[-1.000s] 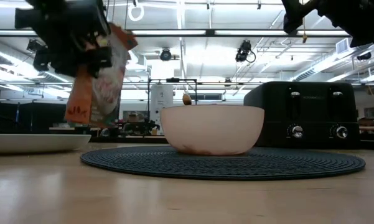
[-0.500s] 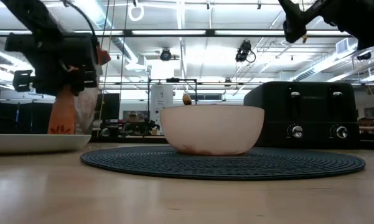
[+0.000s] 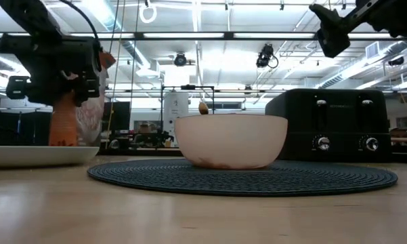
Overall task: Arrange a breakfast setting
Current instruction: Pour the cereal into the orange bowl, then put the gray plate on the left of the orange bowl
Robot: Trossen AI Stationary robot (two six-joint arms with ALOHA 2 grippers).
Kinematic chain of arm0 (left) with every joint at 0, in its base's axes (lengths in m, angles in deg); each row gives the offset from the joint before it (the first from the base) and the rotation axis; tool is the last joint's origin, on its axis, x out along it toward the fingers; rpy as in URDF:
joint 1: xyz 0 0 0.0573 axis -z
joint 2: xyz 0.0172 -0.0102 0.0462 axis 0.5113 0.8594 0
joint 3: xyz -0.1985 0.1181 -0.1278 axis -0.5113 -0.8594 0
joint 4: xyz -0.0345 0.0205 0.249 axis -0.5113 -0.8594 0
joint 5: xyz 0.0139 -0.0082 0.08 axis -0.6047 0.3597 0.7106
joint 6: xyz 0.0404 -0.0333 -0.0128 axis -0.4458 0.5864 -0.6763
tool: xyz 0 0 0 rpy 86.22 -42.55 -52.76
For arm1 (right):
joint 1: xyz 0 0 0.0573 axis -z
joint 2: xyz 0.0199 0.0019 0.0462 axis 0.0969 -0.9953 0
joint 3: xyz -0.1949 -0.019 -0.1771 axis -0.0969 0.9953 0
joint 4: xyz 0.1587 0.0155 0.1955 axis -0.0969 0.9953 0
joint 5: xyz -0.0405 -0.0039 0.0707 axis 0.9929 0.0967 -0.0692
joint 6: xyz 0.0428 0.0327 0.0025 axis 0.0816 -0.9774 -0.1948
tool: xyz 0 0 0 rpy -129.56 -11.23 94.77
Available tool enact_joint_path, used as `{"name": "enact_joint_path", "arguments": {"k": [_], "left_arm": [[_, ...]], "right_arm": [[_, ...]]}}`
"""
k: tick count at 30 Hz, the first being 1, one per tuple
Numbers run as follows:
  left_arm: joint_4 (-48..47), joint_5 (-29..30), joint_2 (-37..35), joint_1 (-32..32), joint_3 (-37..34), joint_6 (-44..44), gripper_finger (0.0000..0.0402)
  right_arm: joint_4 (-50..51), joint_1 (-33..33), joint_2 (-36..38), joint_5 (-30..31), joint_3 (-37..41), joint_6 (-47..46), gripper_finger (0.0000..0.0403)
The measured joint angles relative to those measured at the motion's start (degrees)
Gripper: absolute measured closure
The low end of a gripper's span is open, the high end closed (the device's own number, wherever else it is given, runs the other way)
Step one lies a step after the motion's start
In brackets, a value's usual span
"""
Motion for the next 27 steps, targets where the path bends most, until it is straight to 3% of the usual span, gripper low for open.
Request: {"name": "enact_joint_path", "arguments": {"k": [7,17,22,27], "left_arm": [[-7.3,-9.1,-3.8,0.6,4.1,-4.0,0.0092],[-9.2,-22.1,-5.7,8.0,10.1,-10.0,0.0088],[-12.8,-22.5,-5.7,11.8,12.3,-8.4,0.0088],[-14.8,-20.8,-5.7,11.6,12.4,-7.1,0.0088]], "right_arm": [[0.1,-1.5,0.8,1.2,0.0,0.0,0.0036],[0.7,-1.4,0.8,3.8,0.0,1.1,0.0039],[0.7,-1.3,0.8,4.1,0.0,1.3,0.0039],[0.7,-1.3,0.8,4.3,0.0,1.2,0.0039]]}}
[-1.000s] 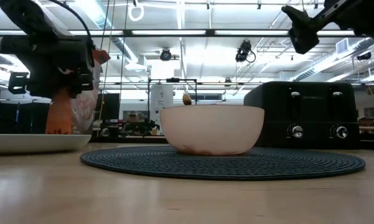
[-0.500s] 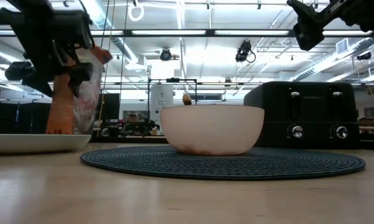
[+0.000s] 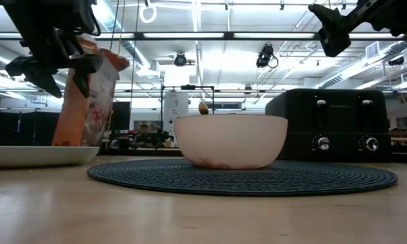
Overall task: Arrange a breakfast setting
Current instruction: Put the gray plate on the left of the orange bowl
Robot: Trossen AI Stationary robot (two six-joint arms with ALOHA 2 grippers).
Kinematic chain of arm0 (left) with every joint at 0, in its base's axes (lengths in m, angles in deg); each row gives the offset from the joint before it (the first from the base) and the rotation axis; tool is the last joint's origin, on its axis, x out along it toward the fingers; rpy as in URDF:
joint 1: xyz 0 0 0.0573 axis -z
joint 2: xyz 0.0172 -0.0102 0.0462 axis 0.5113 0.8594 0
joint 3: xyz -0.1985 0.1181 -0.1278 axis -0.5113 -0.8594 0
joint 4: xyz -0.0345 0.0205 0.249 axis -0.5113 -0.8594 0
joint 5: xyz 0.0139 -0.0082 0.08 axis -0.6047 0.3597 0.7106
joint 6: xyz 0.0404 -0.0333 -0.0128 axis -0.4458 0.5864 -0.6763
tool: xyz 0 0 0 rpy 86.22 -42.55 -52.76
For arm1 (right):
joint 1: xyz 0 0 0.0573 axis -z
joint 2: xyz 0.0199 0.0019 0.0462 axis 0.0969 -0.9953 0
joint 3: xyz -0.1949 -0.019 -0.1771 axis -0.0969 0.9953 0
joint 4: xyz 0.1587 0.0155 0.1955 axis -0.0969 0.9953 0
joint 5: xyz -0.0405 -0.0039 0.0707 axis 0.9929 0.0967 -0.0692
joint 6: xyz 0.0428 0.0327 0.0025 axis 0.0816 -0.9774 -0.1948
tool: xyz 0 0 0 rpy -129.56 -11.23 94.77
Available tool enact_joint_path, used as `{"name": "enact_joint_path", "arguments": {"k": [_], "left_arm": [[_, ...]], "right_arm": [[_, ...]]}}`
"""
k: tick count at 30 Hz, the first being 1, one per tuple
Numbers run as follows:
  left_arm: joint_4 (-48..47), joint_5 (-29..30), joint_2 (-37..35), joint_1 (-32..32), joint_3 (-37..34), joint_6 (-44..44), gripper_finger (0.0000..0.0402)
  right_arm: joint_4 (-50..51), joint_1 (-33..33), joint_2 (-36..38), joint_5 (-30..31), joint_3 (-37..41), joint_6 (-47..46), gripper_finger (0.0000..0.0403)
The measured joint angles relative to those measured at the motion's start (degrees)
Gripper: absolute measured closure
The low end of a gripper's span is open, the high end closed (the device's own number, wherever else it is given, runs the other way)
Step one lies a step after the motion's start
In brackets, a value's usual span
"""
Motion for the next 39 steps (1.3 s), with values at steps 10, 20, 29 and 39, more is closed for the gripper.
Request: {"name": "enact_joint_path", "arguments": {"k": [10,20,29,39], "left_arm": [[0.1,-6.5,0.0,1.0,0.0,-0.3,0.0088],[14.6,-14.6,0.5,23.9,0.0,3.2,0.0088],[29.9,-15.6,11.4,39.6,0.3,2.7,0.0088],[20.1,-15.5,26.9,45.4,21.9,-8.9,0.0118]], "right_arm": [[0.0,0.0,0.0,0.0,0.0,-0.2,0.0039],[4.6,-0.4,0.0,2.3,-2.7,-0.2,0.0039],[31.8,-2.2,0.0,10.1,-17.2,4.8,0.0039],[38.8,-3.1,0.0,12.2,-22.4,5.1,0.0039]]}}
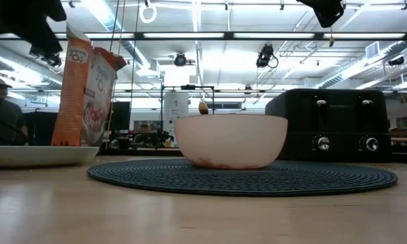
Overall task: Arrange a breakfast setting
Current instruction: Put the gray plate on the left of the orange bowl
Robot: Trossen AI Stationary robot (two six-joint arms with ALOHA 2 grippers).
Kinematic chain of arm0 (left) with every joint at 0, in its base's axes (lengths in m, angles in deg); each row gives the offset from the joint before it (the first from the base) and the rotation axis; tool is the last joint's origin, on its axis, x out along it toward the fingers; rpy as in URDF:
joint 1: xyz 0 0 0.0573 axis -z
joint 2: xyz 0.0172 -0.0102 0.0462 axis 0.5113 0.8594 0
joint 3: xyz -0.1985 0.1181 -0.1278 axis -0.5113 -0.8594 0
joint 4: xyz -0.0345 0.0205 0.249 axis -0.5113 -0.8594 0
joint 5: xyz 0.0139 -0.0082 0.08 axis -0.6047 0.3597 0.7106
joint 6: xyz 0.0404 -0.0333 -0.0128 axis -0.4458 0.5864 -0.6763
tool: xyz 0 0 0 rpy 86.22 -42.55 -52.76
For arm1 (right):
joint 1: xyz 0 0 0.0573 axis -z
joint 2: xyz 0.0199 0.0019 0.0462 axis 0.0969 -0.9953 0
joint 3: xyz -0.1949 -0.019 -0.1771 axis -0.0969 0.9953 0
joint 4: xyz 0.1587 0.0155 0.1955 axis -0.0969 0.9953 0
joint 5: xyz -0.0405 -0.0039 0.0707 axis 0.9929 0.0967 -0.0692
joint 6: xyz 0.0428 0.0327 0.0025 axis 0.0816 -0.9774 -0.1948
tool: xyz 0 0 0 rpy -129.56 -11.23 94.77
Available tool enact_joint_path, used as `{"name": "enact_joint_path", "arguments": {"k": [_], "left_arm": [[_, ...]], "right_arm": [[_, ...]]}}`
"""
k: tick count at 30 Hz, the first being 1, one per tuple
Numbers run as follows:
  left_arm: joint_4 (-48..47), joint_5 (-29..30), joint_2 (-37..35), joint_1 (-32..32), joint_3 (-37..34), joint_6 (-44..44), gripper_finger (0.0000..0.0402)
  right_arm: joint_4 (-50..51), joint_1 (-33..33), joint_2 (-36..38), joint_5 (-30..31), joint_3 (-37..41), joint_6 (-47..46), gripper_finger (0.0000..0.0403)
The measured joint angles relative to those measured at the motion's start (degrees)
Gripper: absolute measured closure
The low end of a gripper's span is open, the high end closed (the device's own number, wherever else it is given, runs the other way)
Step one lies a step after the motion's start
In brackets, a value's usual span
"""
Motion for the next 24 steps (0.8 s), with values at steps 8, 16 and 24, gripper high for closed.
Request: {"name": "enact_joint_path", "arguments": {"k": [8,16,24], "left_arm": [[-8.1,-0.5,6.2,0.0,2.5,5.6,0.0124],[-13.7,-4.8,10.4,-1.8,2.5,9.3,0.0129],[-9.8,-14.3,10.8,-10.8,-6.3,5.8,0.0167]], "right_arm": [[3.3,0.0,0.0,0.1,0.0,0.6,0.0039],[5.8,0.0,-1.0,0.1,0.1,1.1,0.0047],[3.9,-1.4,-5.9,0.1,1.6,-0.4,0.0056]]}}
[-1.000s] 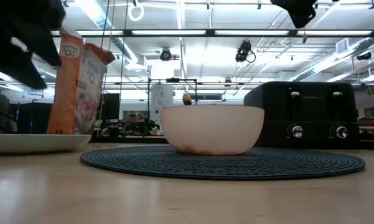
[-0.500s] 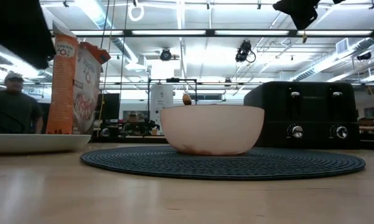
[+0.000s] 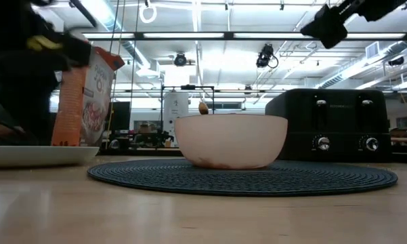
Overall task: Arrange a breakfast setting
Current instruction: Put the gray plate on the left of the orange bowl
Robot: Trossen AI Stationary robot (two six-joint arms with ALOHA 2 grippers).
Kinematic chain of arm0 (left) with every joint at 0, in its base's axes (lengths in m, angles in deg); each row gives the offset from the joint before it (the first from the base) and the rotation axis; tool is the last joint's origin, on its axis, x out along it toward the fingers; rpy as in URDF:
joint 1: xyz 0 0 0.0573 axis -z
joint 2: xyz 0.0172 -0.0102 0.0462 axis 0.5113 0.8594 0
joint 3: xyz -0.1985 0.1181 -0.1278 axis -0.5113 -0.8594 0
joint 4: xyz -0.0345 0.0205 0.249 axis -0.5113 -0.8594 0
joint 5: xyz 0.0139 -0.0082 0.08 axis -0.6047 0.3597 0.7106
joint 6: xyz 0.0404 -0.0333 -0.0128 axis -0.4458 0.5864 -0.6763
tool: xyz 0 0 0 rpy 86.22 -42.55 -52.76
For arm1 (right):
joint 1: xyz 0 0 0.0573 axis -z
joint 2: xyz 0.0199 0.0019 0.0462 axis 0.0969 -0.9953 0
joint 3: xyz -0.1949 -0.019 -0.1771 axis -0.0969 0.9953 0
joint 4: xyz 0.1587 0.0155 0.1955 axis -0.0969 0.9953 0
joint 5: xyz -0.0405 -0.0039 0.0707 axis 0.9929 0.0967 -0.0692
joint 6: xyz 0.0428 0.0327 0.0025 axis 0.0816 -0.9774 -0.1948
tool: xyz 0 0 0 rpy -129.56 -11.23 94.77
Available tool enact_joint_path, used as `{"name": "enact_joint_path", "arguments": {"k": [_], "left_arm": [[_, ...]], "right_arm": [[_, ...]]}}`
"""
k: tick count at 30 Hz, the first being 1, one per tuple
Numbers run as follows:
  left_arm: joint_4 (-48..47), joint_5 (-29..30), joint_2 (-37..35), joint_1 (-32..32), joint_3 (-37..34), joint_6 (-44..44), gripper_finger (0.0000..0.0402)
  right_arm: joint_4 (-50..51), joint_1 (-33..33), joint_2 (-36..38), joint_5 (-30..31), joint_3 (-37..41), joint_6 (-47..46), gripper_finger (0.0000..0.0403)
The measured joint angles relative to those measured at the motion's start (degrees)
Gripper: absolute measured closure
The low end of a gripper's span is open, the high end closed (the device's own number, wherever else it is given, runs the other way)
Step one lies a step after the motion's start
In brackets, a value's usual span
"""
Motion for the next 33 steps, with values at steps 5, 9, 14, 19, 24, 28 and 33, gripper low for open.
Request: {"name": "enact_joint_path", "arguments": {"k": [5,9,14,19,24,28,33], "left_arm": [[8.5,-6.2,0.0,-6.1,-5.3,-5.6,0.0199],[8.2,-8.5,0.0,-9.1,-7.2,-6.4,0.0222],[8.5,-10.1,-0.1,-9.6,-7.3,-7.7,0.0259],[8.6,-10.5,-0.1,-9.2,-7.2,-7.9,0.0325],[4.4,-9.9,-0.1,-7.7,-4.3,-10.4,0.0382],[-3.0,-7.9,-0.1,-4.4,4.8,-15.8,0.0383],[1.2,-0.1,-0.1,1.0,12.9,-37.7,0.0385]], "right_arm": [[-1.5,-1.4,-2.4,-0.2,0.0,-1.8,0.0056],[-2.6,-2.4,-2.6,-0.5,0.0,-2.9,0.0056],[-2.8,-3.0,-2.4,-0.5,0.0,-3.0,0.0056],[-3.0,-3.0,-2.4,-0.5,0.0,-2.6,0.0056],[-3.0,-3.0,-2.0,-0.5,0.0,-0.5,0.0056],[-3.0,-3.0,-0.4,-0.5,0.0,0.7,0.0056],[-3.0,-3.0,0.8,-0.2,0.0,3.5,0.0056]]}}
